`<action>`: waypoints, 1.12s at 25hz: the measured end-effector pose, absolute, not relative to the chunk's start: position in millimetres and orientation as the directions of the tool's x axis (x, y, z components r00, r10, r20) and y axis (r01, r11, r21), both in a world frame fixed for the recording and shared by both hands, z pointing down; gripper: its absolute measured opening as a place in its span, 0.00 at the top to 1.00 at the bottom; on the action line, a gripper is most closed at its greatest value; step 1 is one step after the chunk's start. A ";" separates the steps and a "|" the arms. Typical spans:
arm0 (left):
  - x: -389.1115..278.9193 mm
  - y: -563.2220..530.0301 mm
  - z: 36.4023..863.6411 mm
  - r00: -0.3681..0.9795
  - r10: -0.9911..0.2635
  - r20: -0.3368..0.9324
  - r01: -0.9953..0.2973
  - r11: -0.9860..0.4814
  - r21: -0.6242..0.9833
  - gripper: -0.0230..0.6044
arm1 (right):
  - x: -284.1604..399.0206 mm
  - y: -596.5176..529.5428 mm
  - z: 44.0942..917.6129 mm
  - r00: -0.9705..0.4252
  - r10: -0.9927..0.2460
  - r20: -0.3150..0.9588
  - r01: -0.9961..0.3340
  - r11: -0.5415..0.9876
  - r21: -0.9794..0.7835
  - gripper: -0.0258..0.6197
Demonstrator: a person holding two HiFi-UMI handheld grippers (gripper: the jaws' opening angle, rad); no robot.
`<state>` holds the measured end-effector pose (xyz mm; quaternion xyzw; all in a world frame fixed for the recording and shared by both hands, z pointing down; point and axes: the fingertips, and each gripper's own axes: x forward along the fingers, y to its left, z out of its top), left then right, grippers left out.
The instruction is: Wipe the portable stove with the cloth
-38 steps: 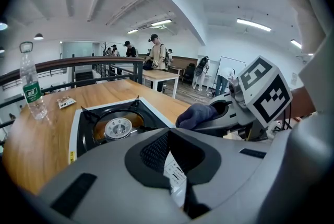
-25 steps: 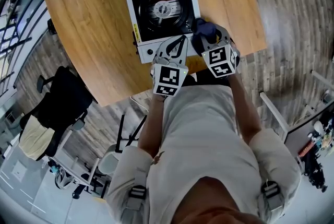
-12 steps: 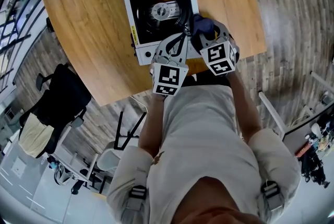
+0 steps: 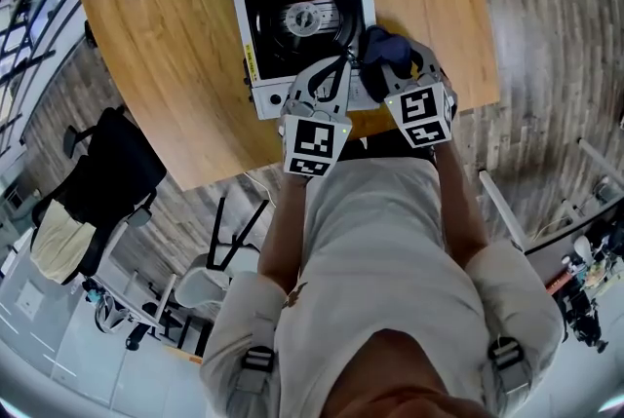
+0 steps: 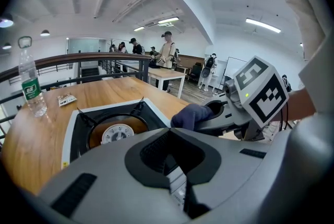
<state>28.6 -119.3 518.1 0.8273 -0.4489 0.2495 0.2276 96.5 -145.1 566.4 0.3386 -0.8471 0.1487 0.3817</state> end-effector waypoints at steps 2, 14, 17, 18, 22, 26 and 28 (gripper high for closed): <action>27.5 -119.2 518.5 0.471 -0.630 0.618 -0.858 -0.490 0.154 0.93 | 105.9 -147.3 560.1 -0.472 -0.478 0.741 -0.707 0.707 0.006 0.79; 37.3 -116.6 516.5 0.477 -0.626 0.617 -0.853 -0.499 0.153 0.93 | 93.4 -145.9 573.5 -0.482 -0.446 0.754 -0.662 0.749 0.020 0.79; 35.8 -118.0 518.6 0.473 -0.627 0.619 -0.857 -0.492 0.156 0.93 | 98.0 -155.8 580.9 -0.440 -0.453 0.775 -0.661 0.748 0.062 0.79; 35.9 -118.7 518.5 0.473 -0.628 0.619 -0.857 -0.491 0.157 0.93 | 98.7 -159.0 582.0 -0.433 -0.456 0.777 -0.657 0.750 0.074 0.79; 35.4 -123.4 517.2 0.468 -0.631 0.618 -0.860 -0.486 0.155 0.93 | 93.6 -166.6 575.8 -0.418 -0.485 0.768 -0.603 0.781 0.165 0.79; 31.7 -130.1 516.6 0.459 -0.639 0.617 -0.867 -0.475 0.154 0.93 | 85.6 -173.8 571.4 -0.415 -0.510 0.753 -0.558 0.797 0.232 0.79; 30.6 -132.4 517.3 0.456 -0.640 0.618 -0.869 -0.470 0.155 0.93 | 85.6 -180.1 572.8 -0.421 -0.508 0.751 -0.565 0.795 0.221 0.79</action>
